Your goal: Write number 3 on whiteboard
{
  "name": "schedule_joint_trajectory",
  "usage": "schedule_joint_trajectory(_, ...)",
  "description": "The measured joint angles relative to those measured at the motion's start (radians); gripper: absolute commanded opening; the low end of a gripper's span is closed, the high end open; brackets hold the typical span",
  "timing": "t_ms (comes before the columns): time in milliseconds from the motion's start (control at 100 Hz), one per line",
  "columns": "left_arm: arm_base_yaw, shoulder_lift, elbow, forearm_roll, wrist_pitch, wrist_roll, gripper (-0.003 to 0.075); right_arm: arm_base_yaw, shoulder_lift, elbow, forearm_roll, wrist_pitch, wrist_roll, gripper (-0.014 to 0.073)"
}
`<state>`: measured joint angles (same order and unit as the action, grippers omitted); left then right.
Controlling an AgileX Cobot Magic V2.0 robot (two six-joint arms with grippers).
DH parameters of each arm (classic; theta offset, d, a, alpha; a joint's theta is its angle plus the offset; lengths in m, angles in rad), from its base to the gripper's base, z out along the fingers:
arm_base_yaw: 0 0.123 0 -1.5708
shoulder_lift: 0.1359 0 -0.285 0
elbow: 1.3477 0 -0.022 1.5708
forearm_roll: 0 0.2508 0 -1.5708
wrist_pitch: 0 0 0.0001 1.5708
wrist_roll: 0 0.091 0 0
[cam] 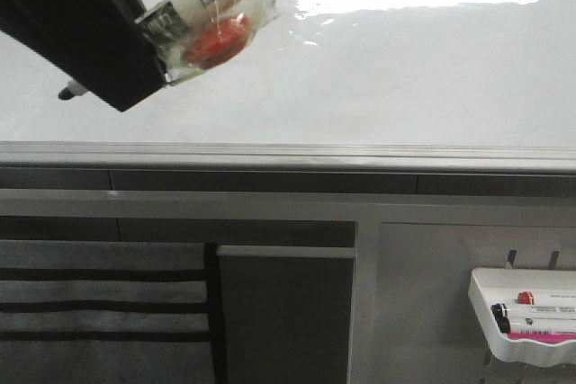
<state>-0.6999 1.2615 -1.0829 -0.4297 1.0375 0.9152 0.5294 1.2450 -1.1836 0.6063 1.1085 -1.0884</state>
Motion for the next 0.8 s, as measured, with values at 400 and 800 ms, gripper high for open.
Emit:
schedule_joint_trajectory(400,-0.001,0.000,-0.002,0.000,-0.006,0.002,-0.0013,0.099,0.057,-0.002,0.004,-0.096,-0.013,0.0333)
schedule_joint_trajectory(800,-0.001,0.000,-0.002,0.000,-0.006,0.002,-0.0013,0.108,0.075,-0.041,0.006,-0.086,-0.020,0.0226)
